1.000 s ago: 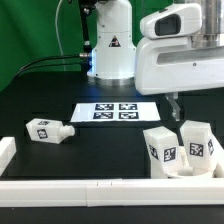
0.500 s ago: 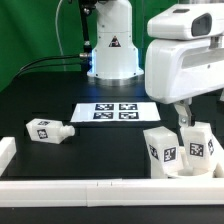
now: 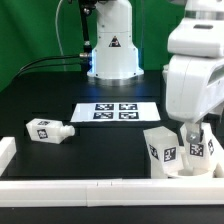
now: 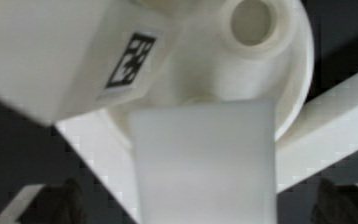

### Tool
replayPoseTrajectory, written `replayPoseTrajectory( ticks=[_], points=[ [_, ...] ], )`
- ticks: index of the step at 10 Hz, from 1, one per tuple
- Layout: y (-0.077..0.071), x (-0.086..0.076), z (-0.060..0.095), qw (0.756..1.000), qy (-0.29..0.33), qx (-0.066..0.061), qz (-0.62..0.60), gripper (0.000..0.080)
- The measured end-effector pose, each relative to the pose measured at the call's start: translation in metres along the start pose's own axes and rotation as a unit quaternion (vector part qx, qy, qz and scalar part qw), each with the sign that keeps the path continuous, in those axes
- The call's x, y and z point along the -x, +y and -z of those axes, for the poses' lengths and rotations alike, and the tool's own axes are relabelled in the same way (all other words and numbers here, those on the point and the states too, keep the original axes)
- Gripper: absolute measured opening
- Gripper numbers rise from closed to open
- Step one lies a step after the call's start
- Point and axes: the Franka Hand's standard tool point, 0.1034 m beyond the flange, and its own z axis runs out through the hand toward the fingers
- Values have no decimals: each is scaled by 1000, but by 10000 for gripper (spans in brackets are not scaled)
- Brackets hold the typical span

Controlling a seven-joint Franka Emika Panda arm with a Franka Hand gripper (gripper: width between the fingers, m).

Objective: Assemble stool

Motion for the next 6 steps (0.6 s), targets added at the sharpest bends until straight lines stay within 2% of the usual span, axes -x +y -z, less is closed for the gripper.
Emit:
replayPoseTrajectory(
  ticks=[3,5,6],
  points=[
    [0,1,-3,1000,1,1,-25,640],
    [0,1,-3,995,1,1,-104,332],
    [0,1,-3,990,1,1,-142,333]
  ],
)
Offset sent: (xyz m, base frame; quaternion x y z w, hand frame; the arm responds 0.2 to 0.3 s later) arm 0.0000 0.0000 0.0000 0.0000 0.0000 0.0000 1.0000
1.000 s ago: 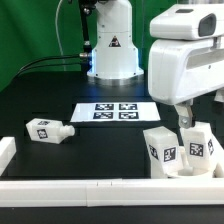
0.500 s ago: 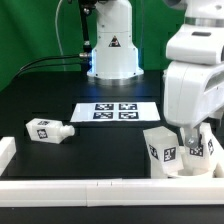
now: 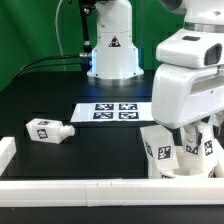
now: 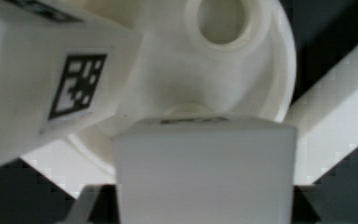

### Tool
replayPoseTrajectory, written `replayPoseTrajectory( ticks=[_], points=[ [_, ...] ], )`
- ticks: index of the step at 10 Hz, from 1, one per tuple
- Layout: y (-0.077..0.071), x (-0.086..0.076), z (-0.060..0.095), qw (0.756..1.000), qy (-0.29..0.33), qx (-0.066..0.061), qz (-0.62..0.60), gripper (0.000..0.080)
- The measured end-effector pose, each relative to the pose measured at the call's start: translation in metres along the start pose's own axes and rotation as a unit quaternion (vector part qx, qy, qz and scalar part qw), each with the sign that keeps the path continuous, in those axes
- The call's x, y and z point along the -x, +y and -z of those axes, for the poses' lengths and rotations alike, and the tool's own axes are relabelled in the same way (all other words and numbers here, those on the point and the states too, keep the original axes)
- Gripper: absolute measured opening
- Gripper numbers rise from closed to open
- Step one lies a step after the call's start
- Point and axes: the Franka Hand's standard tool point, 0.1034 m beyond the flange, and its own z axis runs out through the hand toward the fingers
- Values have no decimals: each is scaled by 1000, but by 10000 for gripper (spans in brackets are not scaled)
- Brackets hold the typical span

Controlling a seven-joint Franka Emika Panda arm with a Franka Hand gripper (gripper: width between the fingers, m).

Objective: Assemble stool

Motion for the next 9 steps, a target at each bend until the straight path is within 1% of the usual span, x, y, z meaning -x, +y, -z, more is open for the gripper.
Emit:
replayPoseTrajectory(
  ticks=[2,3,4,5,6,7,8,9],
  points=[
    [0,0,0,998,0,0,-55,333],
    [0,0,1,988,-2,-7,-153,333],
    [0,0,3,970,-9,-14,-244,333],
    [-3,0,4,938,-21,-28,-346,333],
    [-5,-3,7,902,-27,-38,-430,333],
    [-5,-5,8,888,-29,-40,-457,334],
    [-8,-5,7,884,-31,-39,-465,334],
    [-10,-5,6,862,-33,-40,-505,334]
  ],
)
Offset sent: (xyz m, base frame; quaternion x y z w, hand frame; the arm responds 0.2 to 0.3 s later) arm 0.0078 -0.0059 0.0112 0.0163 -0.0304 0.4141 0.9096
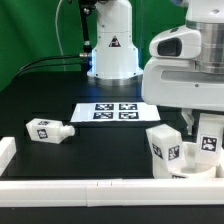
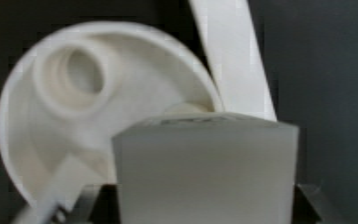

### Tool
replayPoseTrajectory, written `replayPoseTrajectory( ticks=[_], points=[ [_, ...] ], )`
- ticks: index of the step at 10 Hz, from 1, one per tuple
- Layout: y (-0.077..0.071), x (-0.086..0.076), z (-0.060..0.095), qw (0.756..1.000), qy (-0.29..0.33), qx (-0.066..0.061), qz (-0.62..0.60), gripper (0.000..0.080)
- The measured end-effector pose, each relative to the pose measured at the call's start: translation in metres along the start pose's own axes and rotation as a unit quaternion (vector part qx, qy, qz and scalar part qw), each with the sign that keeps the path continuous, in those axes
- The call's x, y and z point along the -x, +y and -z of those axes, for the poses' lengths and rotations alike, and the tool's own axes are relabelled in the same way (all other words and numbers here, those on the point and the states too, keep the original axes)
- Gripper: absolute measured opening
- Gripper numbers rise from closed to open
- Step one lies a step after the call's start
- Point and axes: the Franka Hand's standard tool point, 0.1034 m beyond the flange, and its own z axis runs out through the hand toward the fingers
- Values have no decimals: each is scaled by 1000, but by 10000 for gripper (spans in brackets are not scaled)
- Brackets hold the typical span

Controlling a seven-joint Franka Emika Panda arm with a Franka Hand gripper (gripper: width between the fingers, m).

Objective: Assemble stool

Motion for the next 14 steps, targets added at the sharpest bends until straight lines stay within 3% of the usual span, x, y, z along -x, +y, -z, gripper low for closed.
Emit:
replayPoseTrajectory(
  ticks=[2,3,5,6,9,11,13,14],
  points=[
    [0,0,-1,998,0,0,-68,334],
    [-1,0,1,986,-1,-3,-165,334],
    [-3,0,-2,921,-1,-20,-389,334],
    [-1,0,-4,902,-3,-26,-432,334],
    [-2,1,-6,863,-7,-24,-505,334],
    [-2,1,-6,821,-11,-28,-570,334],
    [-4,-2,-7,741,-2,-48,-670,334],
    [-4,-2,-7,733,-1,-57,-678,334]
  ],
)
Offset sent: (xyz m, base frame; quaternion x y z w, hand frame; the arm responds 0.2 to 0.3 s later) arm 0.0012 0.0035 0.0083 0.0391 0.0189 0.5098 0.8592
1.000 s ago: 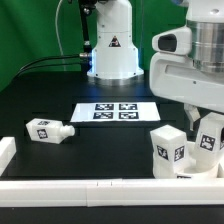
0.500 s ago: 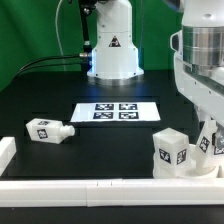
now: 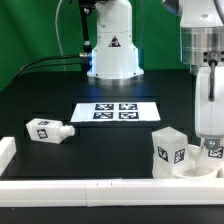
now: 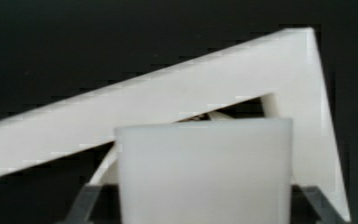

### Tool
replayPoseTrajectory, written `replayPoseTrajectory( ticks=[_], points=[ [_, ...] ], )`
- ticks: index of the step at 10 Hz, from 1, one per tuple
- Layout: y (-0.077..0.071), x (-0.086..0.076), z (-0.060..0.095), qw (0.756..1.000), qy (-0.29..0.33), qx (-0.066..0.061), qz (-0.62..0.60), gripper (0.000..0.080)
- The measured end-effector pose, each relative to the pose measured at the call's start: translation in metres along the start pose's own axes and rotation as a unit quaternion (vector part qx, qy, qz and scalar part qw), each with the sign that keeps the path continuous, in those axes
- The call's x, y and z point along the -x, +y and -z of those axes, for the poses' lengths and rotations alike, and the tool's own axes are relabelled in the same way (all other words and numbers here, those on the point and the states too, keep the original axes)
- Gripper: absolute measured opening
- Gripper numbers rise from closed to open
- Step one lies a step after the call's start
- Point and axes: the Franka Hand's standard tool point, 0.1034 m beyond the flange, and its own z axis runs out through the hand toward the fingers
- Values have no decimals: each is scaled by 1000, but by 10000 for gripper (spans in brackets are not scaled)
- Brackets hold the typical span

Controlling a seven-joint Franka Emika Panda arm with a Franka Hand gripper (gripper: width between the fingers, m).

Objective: Assemble stool

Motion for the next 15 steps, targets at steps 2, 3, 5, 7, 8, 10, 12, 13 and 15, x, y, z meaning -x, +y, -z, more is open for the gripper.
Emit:
replayPoseTrajectory(
  ticks=[2,3,5,7,8,10,12,13,15],
  points=[
    [-1,-1,0,1000,-9,0,-28,334],
    [0,0,0,1000,-9,-1,-10,386],
    [1,0,-1,1000,-8,1,14,522],
    [4,9,8,987,-6,9,162,642],
    [4,12,13,966,-7,8,260,648],
    [5,13,15,938,-4,11,346,648],
    [5,12,14,908,-5,11,418,649],
    [5,13,15,871,3,8,492,649],
    [8,19,18,745,21,2,667,649]
  ],
)
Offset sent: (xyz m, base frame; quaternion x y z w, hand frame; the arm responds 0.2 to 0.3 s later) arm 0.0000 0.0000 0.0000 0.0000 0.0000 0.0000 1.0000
